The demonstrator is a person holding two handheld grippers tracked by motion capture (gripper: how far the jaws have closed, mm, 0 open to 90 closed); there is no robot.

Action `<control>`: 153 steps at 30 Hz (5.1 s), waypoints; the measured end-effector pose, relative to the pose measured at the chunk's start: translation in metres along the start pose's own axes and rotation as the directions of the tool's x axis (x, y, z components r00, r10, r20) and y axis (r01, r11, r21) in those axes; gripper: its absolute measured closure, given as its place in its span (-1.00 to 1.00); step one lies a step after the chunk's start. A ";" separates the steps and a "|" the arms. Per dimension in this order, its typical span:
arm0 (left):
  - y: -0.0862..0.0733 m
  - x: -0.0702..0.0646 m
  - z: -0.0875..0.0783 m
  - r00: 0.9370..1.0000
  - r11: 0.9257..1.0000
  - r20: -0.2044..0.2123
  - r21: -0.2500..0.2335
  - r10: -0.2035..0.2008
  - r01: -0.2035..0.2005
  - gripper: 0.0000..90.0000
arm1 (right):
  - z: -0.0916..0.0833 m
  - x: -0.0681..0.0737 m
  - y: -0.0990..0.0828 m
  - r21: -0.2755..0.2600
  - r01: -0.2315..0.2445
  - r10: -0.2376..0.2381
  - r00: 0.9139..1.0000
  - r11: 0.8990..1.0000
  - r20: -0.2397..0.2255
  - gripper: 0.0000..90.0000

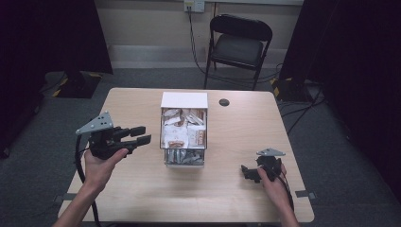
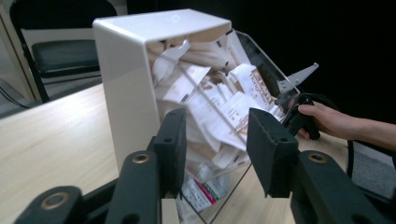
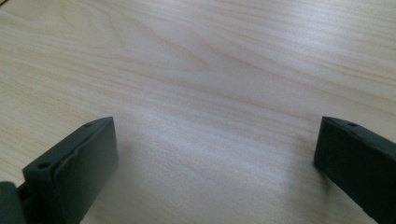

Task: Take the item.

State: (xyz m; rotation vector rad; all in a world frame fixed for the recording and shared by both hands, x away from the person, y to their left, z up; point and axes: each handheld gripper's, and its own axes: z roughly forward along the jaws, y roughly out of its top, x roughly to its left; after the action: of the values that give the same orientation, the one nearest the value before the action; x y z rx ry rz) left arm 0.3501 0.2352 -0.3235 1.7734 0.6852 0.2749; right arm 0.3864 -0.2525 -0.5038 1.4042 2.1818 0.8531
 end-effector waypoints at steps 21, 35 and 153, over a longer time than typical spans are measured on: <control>0.020 -0.021 0.053 0.994 0.997 0.103 0.053 0.043 -0.049 0.46 | 0.000 0.000 0.000 0.000 0.000 0.000 1.000 1.000 0.000 -1.00; 0.017 -0.024 0.069 0.988 0.984 0.127 0.141 0.089 -0.106 0.62 | 0.000 0.000 0.000 0.000 0.000 0.000 1.000 1.000 0.000 -1.00; 0.041 -0.023 0.026 0.984 0.995 0.165 -0.081 0.074 -0.061 0.96 | 0.000 0.000 0.000 0.000 0.000 0.000 1.000 1.000 0.000 -1.00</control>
State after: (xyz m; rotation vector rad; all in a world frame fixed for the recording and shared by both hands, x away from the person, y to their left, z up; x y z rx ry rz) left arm 0.3573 0.1946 -0.2900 1.7273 0.4890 0.1926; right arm 0.3864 -0.2525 -0.5038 1.4040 2.1819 0.8533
